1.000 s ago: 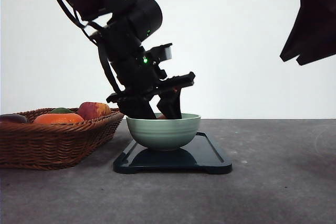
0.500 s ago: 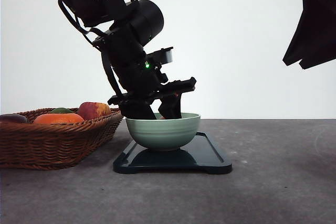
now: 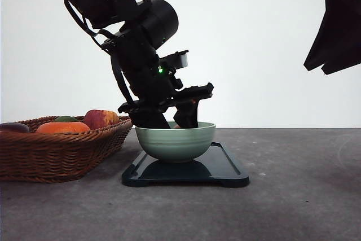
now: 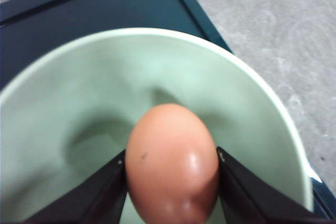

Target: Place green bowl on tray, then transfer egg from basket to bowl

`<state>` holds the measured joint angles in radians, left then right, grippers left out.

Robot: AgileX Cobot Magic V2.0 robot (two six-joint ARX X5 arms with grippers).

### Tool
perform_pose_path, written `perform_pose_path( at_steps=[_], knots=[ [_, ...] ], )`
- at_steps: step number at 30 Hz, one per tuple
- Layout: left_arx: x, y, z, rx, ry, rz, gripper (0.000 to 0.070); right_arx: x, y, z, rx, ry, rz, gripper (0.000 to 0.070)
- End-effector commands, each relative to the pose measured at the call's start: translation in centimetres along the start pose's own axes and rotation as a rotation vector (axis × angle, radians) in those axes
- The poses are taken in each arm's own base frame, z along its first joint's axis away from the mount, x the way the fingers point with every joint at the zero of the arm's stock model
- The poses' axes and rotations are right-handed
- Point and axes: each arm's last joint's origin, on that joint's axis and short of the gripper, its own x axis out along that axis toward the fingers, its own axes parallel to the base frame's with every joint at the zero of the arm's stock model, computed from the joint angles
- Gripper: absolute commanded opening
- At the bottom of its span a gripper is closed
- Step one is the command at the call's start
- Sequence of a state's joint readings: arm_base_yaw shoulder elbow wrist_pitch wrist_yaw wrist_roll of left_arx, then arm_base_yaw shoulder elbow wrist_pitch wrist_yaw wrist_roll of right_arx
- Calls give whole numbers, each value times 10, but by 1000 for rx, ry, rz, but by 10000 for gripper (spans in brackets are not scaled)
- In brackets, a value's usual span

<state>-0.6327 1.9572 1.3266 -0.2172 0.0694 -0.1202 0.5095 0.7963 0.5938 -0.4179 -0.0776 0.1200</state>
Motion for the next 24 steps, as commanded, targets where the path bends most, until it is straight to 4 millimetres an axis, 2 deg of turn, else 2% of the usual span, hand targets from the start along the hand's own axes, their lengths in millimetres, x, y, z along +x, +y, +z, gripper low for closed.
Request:
perform_pose_path(
  at_steps=[1, 4, 8, 15, 20, 24],
  knots=[
    [6, -5, 3, 12, -5, -6, 312, 1, 1, 1, -6, 0, 5, 206],
    [6, -6, 3, 15, -5, -9, 321, 1, 1, 1, -6, 2, 4, 206],
    [6, -7, 3, 17, -3, -10, 394, 1, 1, 0, -5, 11, 3, 206],
    [5, -9, 4, 19, 5, -11, 392, 1, 1, -1, -4, 19, 2, 206],
    [-9, -10, 18, 16, 52, -3, 392, 1, 1, -1, -7, 22, 2, 206],
    [-27, -10, 37, 6, 104, 8, 392, 1, 1, -1, -7, 22, 2, 206]
  ],
)
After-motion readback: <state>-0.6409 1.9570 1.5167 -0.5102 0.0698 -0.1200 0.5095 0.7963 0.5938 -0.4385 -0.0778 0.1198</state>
